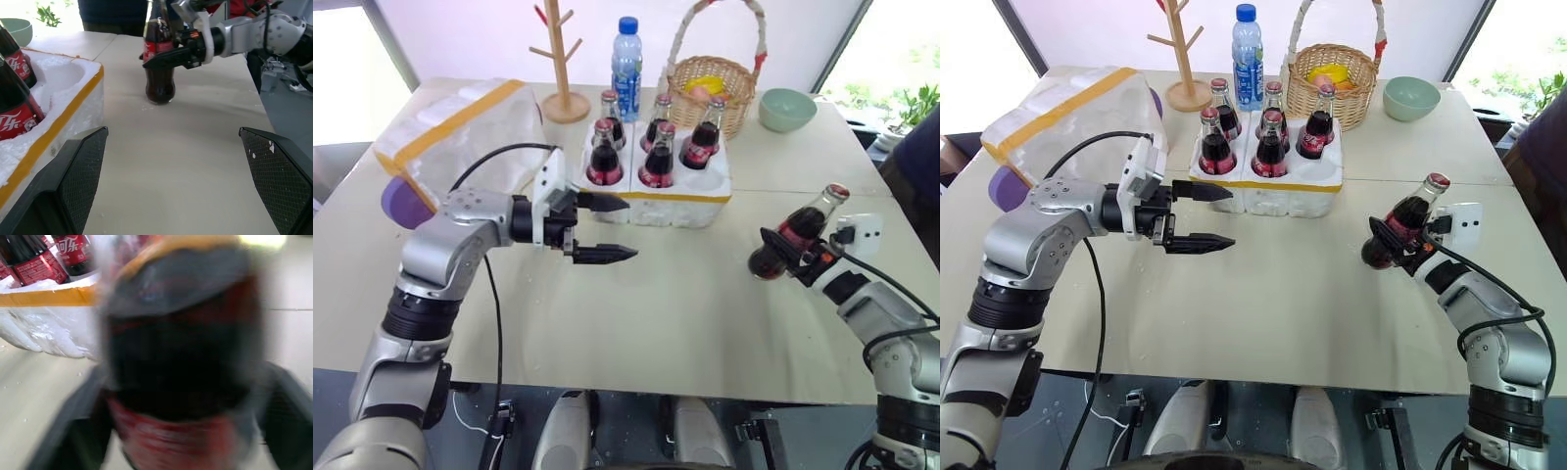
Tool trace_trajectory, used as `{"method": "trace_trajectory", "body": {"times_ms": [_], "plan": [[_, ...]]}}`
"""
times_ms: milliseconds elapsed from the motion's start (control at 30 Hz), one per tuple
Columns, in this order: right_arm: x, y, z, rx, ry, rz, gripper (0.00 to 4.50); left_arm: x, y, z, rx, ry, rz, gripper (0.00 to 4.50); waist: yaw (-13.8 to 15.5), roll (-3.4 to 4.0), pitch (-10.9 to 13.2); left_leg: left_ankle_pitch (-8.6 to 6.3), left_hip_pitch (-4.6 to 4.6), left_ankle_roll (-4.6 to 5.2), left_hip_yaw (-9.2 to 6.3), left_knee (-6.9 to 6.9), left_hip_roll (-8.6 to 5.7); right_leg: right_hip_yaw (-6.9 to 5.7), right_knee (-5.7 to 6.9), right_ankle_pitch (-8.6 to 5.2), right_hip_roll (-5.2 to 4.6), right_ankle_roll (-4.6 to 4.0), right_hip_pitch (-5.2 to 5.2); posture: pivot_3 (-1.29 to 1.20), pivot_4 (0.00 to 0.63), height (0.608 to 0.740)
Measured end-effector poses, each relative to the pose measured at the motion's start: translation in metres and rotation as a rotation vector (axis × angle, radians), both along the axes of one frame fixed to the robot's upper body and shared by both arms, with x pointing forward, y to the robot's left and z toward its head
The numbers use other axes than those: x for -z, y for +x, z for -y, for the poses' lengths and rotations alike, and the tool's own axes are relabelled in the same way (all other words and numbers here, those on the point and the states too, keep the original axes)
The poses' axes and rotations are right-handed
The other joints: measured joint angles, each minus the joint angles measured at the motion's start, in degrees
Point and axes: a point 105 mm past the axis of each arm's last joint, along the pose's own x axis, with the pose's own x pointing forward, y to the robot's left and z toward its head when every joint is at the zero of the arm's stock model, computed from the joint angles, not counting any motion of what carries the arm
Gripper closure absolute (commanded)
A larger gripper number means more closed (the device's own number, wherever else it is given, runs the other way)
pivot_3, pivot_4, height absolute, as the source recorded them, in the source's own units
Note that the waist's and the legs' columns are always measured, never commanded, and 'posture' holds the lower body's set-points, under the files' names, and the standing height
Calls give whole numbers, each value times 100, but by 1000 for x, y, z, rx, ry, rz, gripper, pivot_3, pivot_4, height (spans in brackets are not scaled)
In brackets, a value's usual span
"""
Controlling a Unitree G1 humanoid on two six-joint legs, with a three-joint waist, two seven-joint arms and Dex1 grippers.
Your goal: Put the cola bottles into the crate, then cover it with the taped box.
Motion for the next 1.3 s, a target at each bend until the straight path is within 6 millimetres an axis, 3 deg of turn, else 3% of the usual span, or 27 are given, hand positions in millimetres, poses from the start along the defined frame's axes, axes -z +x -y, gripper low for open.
{"method": "trace_trajectory", "body": {"times_ms": [100, 200, 267, 400, 500, 700, 800, 933, 1000, 1100, 1200, 1300], "plan": [[-2, -2, -2, -36, 4, -11, 1659, 0, 0, 0, -4, 1, 0, 0, -11, 8, 5, 0, 0, 1, 1, 0, 0, 0, 0, 0, 0, 0, 0, 0, 150, 740], [-16, -2, -10, -108, 0, -4, 1659, 3, 1, -3, -20, 6, -5, 0, -43, 25, 15, 0, 0, 1, 5, 0, 0, 5, 6, 0, 0, 0, -9, 0, 150, 740], [-45, 6, -22, -172, -14, 62, 1659, 5, 2, -6, -35, 6, -9, 0, -99, 33, 20, 0, -1, 1, 9, 1, 1, 13, 24, 2, -1, 4, -21, 0, 150, 740], [-115, 23, -65, -319, -73, 256, 1659, 4, 5, -18, -86, 12, -6, 0, -185, 37, 22, 1, 0, 1, 0, -4, 8, 17, 48, 1, 17, 3, -41, 0, 150, 740], [-135, 40, -90, -382, -109, 304, 1659, 4, 10, -33, -150, 15, -3, 0, -161, 36, 21, 1, -7, 1, 0, -10, 15, 15, 46, 0, 26, 1, -47, 0, 150, 740], [-114, 91, -118, -382, -106, 226, 1659, -3, 13, -56, -254, -2, 3, 0, -149, 32, 25, 3, -45, -1, 8, -2, 11, 18, 45, 3, 18, 3, -78, 0, 150, 740], [-107, 103, -127, -400, -165, 220, 1659, -13, 11, -62, -284, -30, 28, 0, -127, 31, 24, 2, -44, -1, 6, -6, 10, 16, 45, 2, 17, 3, -78, 0, 150, 740], [-73, 113, -125, -396, -245, 127, 1659, -11, 8, -61, -293, -22, 33, 0, -147, 31, 25, 4, -44, -3, 8, -5, 8, 17, 46, 3, 16, 3, -78, 0, 150, 740], [-68, 114, -125, -400, -255, 121, 1659, -12, 8, -61, -302, -25, 35, 0, -161, 31, 26, 4, -40, -4, 8, -6, 9, 17, 49, 3, 16, 3, -79, 0, 150, 740], [-68, 115, -125, -404, -260, 128, 173, -13, 8, -60, -310, -25, 41, 0, -167, 31, 25, 4, -36, -4, 7, -7, 10, 17, 51, 3, 18, 3, -77, 0, 150, 740], [-69, 115, -124, -397, -258, 124, 76, -16, 6, -72, -343, 1, 50, 0, -171, 30, 25, 4, -36, -4, 8, -8, 10, 18, 50, 3, 18, 3, -77, 0, 150, 740], [-71, 107, -116, -406, -281, 124, 76, -22, 2, -100, -422, 62, 57, 0, -175, 31, 26, 4, -37, -4, 8, -13, 11, 18, 49, 2, 18, 2, -82, 0, 150, 740]]}}
